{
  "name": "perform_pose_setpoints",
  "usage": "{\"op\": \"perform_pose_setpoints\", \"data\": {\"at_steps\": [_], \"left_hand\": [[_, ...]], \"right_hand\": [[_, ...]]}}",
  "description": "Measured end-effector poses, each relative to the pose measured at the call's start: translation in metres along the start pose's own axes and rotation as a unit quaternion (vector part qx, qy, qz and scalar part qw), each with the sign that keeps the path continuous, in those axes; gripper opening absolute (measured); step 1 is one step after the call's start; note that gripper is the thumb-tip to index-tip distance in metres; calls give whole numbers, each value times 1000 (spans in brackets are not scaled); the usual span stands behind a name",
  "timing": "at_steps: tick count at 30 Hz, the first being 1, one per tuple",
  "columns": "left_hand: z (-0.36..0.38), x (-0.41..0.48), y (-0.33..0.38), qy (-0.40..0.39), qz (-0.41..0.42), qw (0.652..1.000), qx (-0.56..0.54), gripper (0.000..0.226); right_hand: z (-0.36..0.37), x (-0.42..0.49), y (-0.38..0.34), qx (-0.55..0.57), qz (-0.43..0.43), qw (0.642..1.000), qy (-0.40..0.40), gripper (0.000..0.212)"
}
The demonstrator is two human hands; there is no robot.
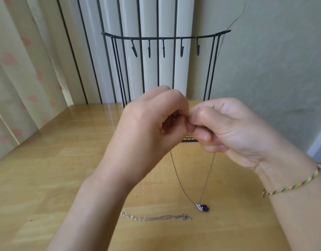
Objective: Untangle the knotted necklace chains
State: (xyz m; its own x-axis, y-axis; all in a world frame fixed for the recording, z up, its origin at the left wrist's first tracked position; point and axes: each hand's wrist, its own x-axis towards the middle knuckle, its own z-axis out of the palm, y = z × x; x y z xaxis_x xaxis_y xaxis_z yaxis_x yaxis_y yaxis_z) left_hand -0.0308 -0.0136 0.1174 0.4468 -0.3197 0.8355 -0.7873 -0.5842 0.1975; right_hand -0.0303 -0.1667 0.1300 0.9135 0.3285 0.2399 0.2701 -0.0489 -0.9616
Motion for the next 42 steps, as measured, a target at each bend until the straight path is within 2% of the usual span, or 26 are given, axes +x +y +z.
{"op": "perform_pose_setpoints", "data": {"at_steps": [6, 9, 11, 13, 15, 17, 20, 23, 28, 34, 38, 42], "left_hand": [[-1, -1, -2, -9, -10, 1000, -7, 4], [-1, 0, -1, -9, -108, 990, -90, 10], [-2, 0, -4, 5, -216, 957, -193, 12], [-5, 0, -8, 28, -309, 902, -300, 11], [-7, -1, -12, 45, -367, 849, -377, 12], [-8, -1, -14, 49, -395, 821, -409, 12], [-8, 0, -15, 57, -418, 791, -443, 12], [-10, 0, -14, 72, -426, 768, -473, 12], [-9, 1, -10, 86, -426, 775, -458, 10], [-4, 3, -6, 135, -425, 756, -478, 9], [-1, 5, -4, 153, -419, 724, -526, 7], [1, 6, -1, 175, -428, 669, -582, 10]], "right_hand": [[3, 2, 3, -1, 1, 1000, 16, 42], [2, 3, 5, 9, 7, 999, 36, 33], [0, 4, 7, 18, 13, 999, 44, 30], [-1, 5, 10, 24, 18, 998, 50, 30], [2, 7, 15, 11, 14, 999, 48, 29], [6, 9, 20, -19, 2, 999, 45, 28], [11, 11, 27, -62, -29, 997, 42, 27], [12, 13, 28, -91, -71, 993, 33, 17], [14, 11, 23, -126, -148, 981, 0, 19], [15, 11, 24, -201, -181, 962, 29, 16], [17, 10, 23, -236, -189, 952, 40, 14], [21, 9, 22, -266, -219, 937, 54, 15]]}}
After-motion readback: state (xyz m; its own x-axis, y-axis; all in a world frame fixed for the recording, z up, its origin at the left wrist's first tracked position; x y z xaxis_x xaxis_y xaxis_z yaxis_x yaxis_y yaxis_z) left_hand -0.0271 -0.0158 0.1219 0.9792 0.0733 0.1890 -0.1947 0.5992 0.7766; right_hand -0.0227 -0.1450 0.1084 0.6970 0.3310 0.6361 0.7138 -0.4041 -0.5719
